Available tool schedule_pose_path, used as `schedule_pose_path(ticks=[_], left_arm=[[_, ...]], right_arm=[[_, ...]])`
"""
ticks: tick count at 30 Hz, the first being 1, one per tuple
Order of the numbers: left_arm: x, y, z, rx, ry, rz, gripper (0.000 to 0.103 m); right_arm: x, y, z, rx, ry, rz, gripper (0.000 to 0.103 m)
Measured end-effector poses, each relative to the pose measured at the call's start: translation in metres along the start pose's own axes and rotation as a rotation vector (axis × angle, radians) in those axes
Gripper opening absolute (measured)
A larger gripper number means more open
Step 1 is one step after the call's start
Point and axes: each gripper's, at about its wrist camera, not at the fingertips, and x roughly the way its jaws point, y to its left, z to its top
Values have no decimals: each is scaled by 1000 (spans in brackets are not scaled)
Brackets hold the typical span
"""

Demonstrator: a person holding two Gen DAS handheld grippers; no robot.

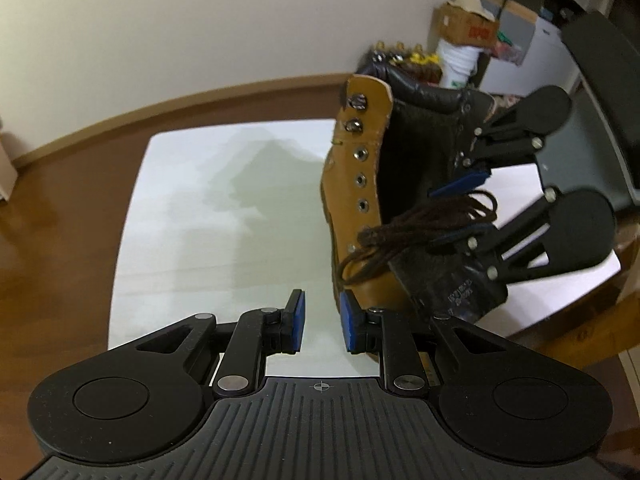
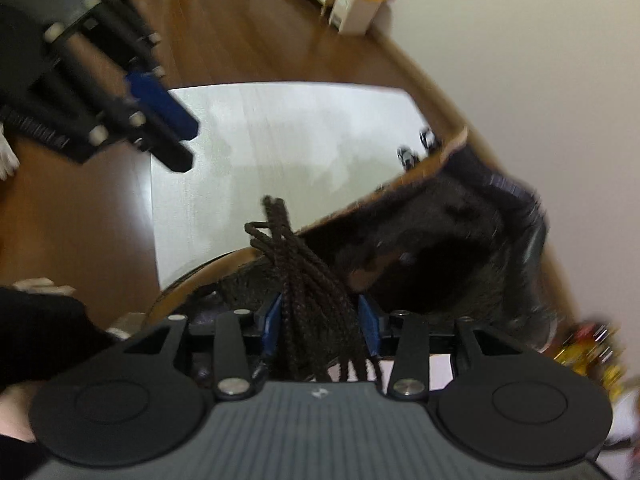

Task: Lace up shoes with both hands
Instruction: 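Pull the dark brown laces out of the boot with the right tool while the left tool steadies the boot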

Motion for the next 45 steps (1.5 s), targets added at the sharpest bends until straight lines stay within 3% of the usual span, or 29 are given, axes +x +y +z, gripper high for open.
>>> schedule_pose_path(ticks=[2, 3, 9, 16, 20, 22, 26, 29, 34, 36, 40, 42, 45], left_arm=[[2, 0, 3, 5, 12, -14, 21], [4, 0, 5, 7, 21, -24, 21], [15, 0, 17, 52, 48, -80, 21], [27, -12, 27, 182, 105, -149, 21], [34, -19, 32, 197, 123, -147, 21], [36, -21, 33, 189, 136, -132, 21], [40, -21, 33, 173, 152, -90, 21], [45, -18, 32, 154, 168, -67, 21], [47, -10, 30, 178, 187, -85, 21], [46, -4, 30, 191, 186, -111, 21], [45, 8, 36, 222, 178, -168, 21], [43, 12, 45, 248, 155, -214, 21], [41, 4, 58, 349, 121, -292, 21]], right_arm=[[-6, -7, 2, 50, 9, 25, 26], [-12, -7, 2, 53, 1, 21, 7], [-42, -12, -12, 184, -22, 19, 7], [-86, -45, -75, 530, 53, -206, 7], [-71, -69, -116, 646, 94, -283, 11], [-46, -82, -131, 719, 126, -232, 24], [-35, -77, -132, 760, 72, -156, 24], [-25, -61, -126, 811, -5, 6, 24], [-13, -29, -109, 800, -54, 160, 23], [-12, -20, -102, 806, -71, 205, 16], [-26, -18, -97, 1017, -235, 344, 14], [-32, -18, -93, 1114, -310, 344, 15], [-43, -19, -78, 1197, -366, 251, 15]])
